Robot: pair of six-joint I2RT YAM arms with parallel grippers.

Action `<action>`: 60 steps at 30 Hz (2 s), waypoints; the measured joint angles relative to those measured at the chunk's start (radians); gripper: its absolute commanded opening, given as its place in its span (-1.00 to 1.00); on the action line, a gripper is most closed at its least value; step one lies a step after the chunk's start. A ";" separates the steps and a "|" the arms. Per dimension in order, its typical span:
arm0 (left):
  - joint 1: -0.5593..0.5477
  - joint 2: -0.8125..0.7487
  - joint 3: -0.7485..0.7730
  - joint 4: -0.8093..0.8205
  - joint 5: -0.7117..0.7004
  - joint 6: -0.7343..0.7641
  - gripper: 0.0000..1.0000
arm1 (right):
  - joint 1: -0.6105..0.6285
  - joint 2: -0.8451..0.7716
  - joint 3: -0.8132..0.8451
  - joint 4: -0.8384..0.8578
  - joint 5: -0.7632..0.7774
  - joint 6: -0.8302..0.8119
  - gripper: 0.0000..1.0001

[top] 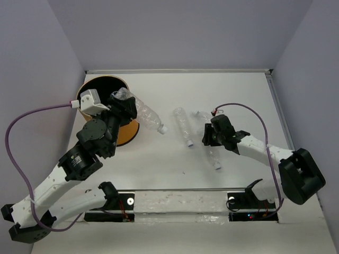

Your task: Put the plastic bottles in the bin

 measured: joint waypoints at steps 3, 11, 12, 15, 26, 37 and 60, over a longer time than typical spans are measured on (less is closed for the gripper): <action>0.060 0.049 0.047 0.005 -0.001 0.072 -0.05 | 0.000 -0.067 -0.036 -0.015 -0.011 0.002 -0.17; 0.384 0.202 0.114 0.033 0.072 0.208 -0.02 | 0.000 -0.350 -0.055 -0.048 -0.041 0.002 -0.18; 0.414 0.217 0.117 0.034 0.074 0.215 -0.02 | 0.003 -0.393 -0.054 -0.046 -0.050 0.002 -0.18; 0.553 0.261 0.141 0.040 0.103 0.215 -0.02 | 0.011 -0.450 -0.053 -0.045 -0.072 0.002 -0.18; 0.775 0.316 0.334 0.068 0.108 0.220 -0.02 | 0.084 -0.428 -0.007 -0.040 -0.132 0.005 -0.18; 0.794 0.313 0.101 0.154 0.004 0.239 0.98 | 0.212 -0.239 0.262 0.023 -0.156 -0.001 -0.18; 0.789 -0.060 -0.021 0.272 0.460 0.121 0.98 | 0.348 0.810 1.611 0.443 -0.181 -0.119 -0.21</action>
